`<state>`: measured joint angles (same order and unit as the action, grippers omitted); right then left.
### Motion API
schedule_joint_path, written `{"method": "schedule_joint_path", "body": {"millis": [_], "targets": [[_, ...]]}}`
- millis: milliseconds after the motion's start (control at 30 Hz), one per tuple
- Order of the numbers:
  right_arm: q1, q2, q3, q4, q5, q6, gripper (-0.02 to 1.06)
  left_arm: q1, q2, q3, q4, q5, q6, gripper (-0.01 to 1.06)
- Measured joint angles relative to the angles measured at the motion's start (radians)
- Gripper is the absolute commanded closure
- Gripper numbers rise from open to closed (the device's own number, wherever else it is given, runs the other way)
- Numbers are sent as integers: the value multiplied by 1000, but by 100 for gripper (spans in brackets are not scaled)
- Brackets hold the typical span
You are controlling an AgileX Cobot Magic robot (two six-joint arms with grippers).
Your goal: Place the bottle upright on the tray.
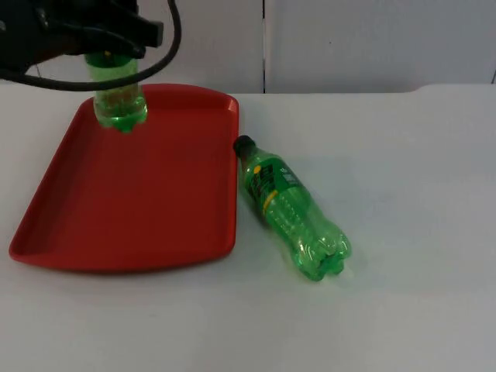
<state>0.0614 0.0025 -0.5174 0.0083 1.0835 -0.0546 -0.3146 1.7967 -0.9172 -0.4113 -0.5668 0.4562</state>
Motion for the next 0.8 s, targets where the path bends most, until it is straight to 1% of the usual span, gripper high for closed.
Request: {"method": "schedule_joint_path", "body": {"millis": [133, 267, 300, 400, 433, 467, 533, 700, 800], "targets": [[0, 0, 0, 0, 0, 0, 8, 10, 77, -65, 14, 5, -53, 105], [0, 0, 0, 0, 0, 0, 8, 66, 139, -133, 63, 23, -149, 105], [0, 0, 0, 0, 0, 0, 8, 66, 139, -133, 63, 23, -149, 105], [0, 0, 0, 0, 0, 0, 8, 111, 174, -163, 144, 23, -231, 105], [0, 0, 0, 0, 0, 0, 8, 111, 174, -163, 144, 23, -231, 105], [0, 0, 0, 0, 0, 0, 8, 131, 186, -170, 187, 23, -276, 105], [0, 0, 0, 0, 0, 0, 8, 149, 208, -170, 232, 20, -325, 105], [0, 0, 0, 0, 0, 0, 8, 166, 251, -170, 303, 8, -348, 105], [0, 0, 0, 0, 0, 0, 8, 166, 272, -170, 321, 2, -350, 105]]}}
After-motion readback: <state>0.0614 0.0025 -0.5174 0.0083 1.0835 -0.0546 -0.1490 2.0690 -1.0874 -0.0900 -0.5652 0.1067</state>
